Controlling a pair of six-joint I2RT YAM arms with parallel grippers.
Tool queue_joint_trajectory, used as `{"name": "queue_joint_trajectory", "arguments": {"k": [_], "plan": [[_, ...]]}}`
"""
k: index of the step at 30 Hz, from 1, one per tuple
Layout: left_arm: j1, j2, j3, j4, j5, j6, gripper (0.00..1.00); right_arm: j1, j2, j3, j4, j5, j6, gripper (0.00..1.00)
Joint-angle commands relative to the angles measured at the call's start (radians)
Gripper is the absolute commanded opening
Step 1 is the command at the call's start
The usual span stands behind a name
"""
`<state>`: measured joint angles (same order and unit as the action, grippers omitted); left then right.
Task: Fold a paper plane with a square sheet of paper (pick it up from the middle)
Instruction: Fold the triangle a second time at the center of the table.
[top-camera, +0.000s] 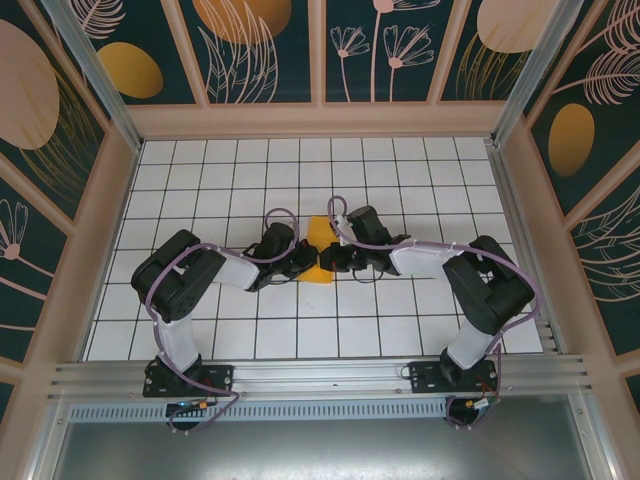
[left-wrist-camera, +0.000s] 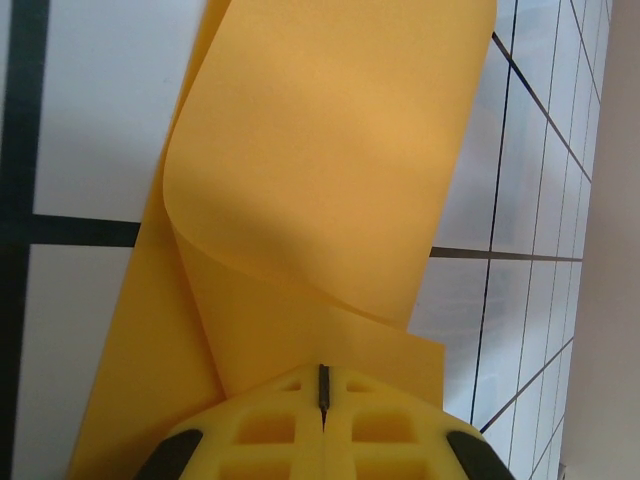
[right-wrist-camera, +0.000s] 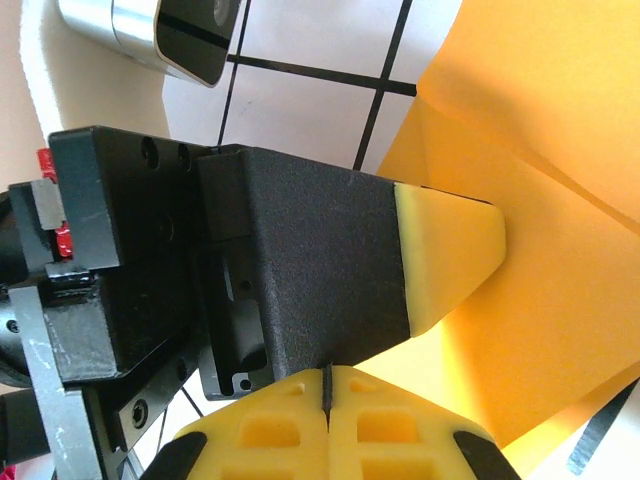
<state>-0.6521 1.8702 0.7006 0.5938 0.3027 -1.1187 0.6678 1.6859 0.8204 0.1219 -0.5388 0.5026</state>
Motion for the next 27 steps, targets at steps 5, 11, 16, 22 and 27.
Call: {"name": "queue_joint_trajectory", "arguments": {"k": [5,11,16,22,27], "plan": [[0.001,0.011,0.0,-0.07,-0.013,0.026,0.0,0.013,-0.041,-0.028,-0.063,0.067,0.021,0.0],[0.0,0.009,0.0,-0.061,-0.001,0.029,0.0,0.017,-0.044,-0.036,-0.046,0.054,0.042,0.0],[0.002,0.012,0.004,-0.058,0.009,0.03,0.0,0.034,-0.013,0.006,-0.082,0.055,0.036,0.0],[0.001,0.012,0.002,-0.058,0.012,0.033,0.0,0.024,0.006,-0.002,-0.078,0.069,0.057,0.0],[0.001,0.009,0.0,-0.059,0.016,0.036,0.0,0.008,0.026,0.009,-0.054,0.042,0.071,0.0]]}}
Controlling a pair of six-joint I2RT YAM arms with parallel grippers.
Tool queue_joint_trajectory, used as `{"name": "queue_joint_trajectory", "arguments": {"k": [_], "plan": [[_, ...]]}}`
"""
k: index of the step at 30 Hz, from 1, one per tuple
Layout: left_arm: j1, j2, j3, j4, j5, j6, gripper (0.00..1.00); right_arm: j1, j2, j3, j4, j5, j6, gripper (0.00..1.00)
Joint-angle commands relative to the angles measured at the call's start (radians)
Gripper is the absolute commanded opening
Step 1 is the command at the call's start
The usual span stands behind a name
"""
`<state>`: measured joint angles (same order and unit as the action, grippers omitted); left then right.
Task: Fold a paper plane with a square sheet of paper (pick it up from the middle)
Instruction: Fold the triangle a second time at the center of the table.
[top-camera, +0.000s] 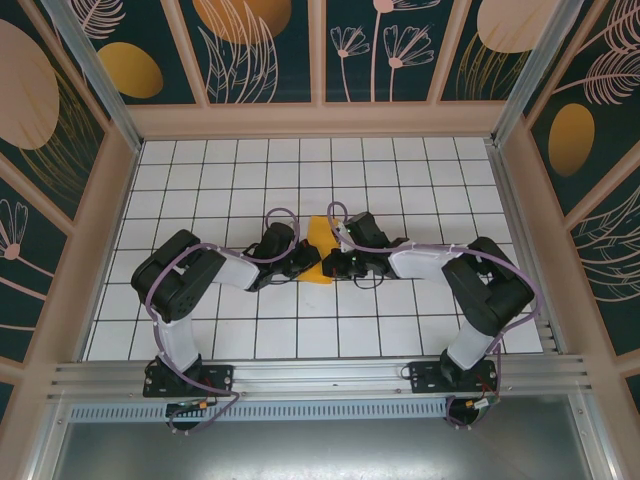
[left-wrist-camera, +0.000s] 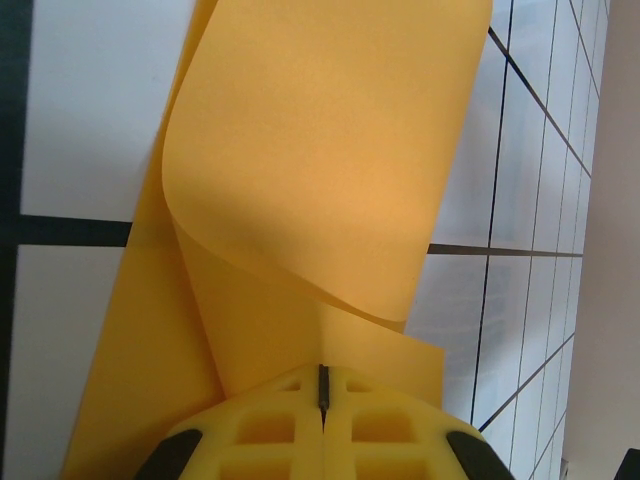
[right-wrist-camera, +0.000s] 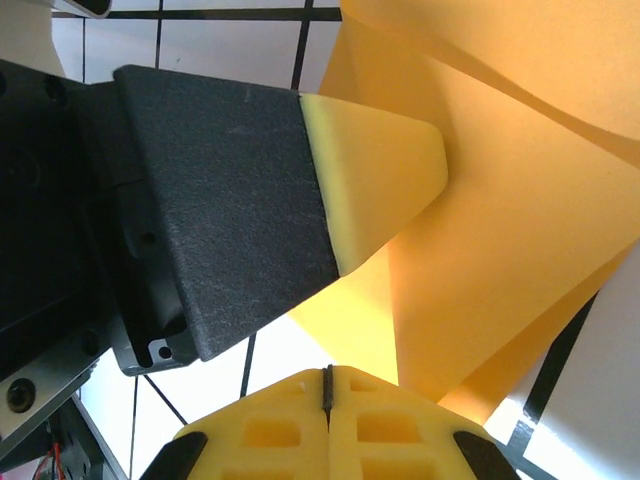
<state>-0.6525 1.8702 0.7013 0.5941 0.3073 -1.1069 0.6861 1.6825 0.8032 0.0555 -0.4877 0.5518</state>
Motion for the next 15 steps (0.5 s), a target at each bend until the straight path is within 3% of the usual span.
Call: {"name": "queue_joint_trajectory", "arguments": {"k": [1,15], "plan": [[0.001,0.009,0.0,-0.06,0.013,0.027,0.0,-0.008,0.032,0.031,0.016,-0.012,0.025,0.0],[0.002,0.013,0.003,-0.059,0.018,0.03,0.0,-0.013,0.059,0.012,-0.02,0.031,0.017,0.0]]}}
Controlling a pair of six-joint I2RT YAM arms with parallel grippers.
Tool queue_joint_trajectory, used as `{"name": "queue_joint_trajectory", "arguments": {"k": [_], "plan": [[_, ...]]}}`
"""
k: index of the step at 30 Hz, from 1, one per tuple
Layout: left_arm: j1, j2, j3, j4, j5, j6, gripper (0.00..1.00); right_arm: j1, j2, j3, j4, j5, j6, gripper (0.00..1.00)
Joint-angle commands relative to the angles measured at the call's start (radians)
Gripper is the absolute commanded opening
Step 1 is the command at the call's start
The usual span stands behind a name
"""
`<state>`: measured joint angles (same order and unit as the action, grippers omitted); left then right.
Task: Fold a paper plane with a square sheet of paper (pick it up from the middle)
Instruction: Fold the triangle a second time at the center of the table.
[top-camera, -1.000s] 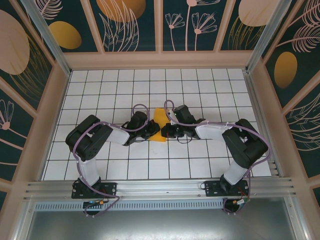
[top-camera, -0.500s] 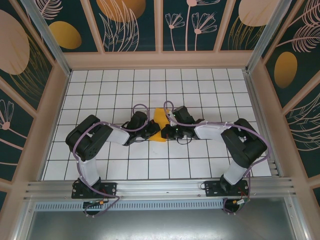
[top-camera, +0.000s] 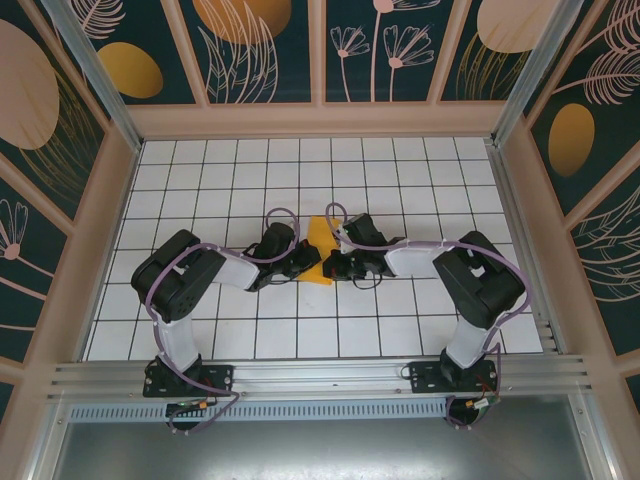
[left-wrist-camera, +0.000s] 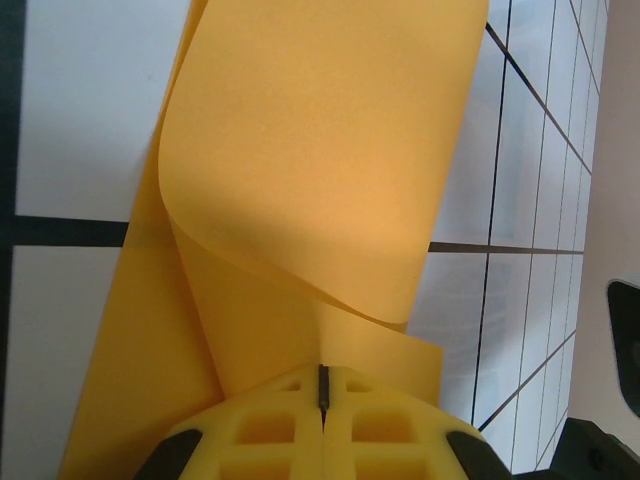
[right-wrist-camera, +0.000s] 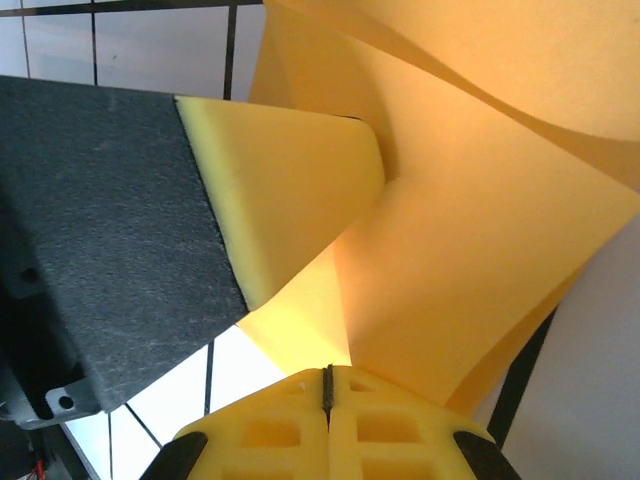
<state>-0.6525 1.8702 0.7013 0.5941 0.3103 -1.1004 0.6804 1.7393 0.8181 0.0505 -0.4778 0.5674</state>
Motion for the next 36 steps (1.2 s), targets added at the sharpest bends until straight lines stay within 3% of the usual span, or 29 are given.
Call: {"name": "queue_joint_trajectory", "arguments": {"k": [1,22,36], "plan": [[0.001,0.012,0.003,-0.059,0.015,0.024,0.0,-0.009,0.001,-0.004,-0.016,0.021,-0.001,0.0],[0.002,0.015,-0.001,-0.063,0.015,0.025,0.0,-0.016,0.013,-0.065,-0.048,0.043,-0.023,0.0],[0.002,0.018,-0.002,-0.069,0.006,0.031,0.0,-0.013,-0.1,-0.077,-0.085,0.051,-0.036,0.0]]}}
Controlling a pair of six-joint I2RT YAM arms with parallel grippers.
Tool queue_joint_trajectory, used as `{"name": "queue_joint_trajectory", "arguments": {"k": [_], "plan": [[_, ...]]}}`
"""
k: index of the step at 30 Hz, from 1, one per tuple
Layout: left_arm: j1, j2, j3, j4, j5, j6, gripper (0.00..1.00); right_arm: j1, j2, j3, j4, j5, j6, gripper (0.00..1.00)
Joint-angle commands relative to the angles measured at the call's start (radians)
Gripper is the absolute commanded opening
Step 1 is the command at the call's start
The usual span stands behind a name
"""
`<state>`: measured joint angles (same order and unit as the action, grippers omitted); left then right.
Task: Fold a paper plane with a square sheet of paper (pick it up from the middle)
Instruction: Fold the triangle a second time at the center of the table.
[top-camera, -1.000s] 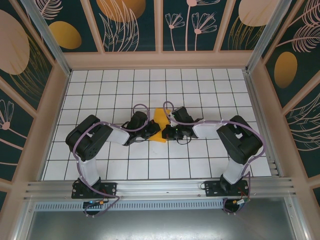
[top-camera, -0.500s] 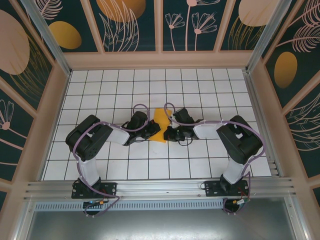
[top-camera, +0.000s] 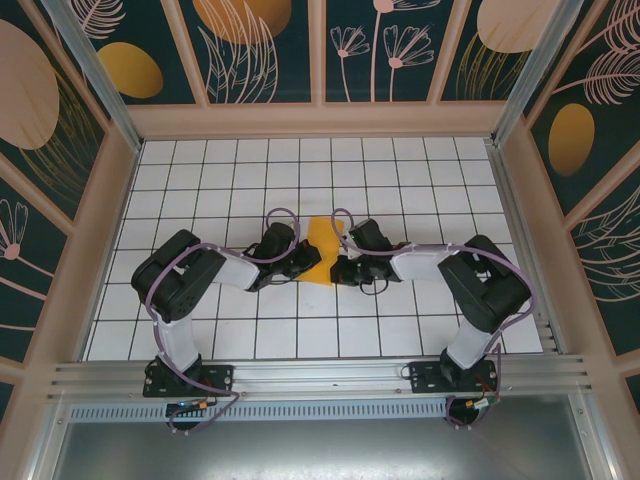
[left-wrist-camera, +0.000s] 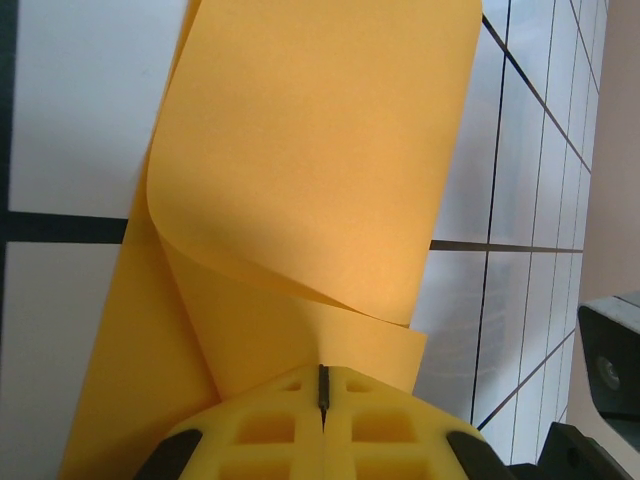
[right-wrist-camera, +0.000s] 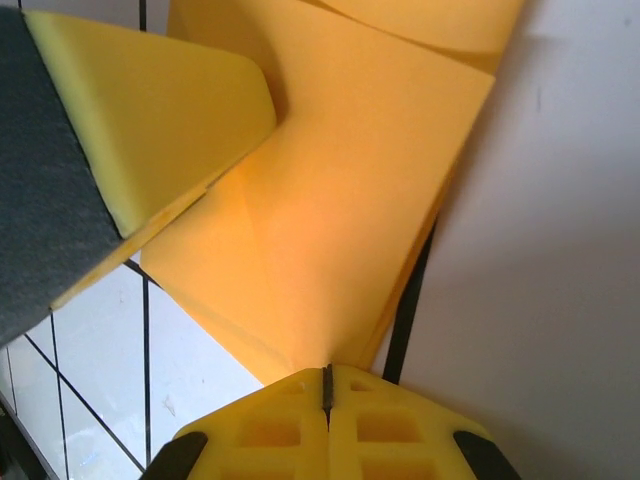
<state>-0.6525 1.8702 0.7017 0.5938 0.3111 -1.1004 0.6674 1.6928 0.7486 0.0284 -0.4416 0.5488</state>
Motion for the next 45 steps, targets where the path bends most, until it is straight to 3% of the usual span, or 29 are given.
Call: {"name": "queue_joint_trajectory", "arguments": {"k": [1,7,13,17,25,45], "plan": [[0.002,0.018,-0.002,-0.069,0.006,0.031,0.0,0.001,-0.065,0.003,-0.065,0.018,-0.017,0.0],[0.001,0.02,0.0,-0.066,0.012,0.03,0.0,0.028,-0.08,0.066,-0.065,0.016,-0.002,0.0],[0.001,0.019,0.005,-0.064,0.012,0.028,0.0,0.043,-0.007,0.095,-0.012,-0.041,0.056,0.0],[0.001,0.019,0.005,-0.062,0.014,0.028,0.0,0.043,0.053,0.112,-0.023,-0.016,0.071,0.0],[0.001,0.014,0.004,-0.072,0.011,0.033,0.0,0.028,0.062,0.072,-0.051,0.031,0.068,0.0],[0.002,0.017,-0.024,-0.068,-0.021,0.024,0.0,0.013,-0.02,-0.077,-0.036,-0.012,0.104,0.0]]}}
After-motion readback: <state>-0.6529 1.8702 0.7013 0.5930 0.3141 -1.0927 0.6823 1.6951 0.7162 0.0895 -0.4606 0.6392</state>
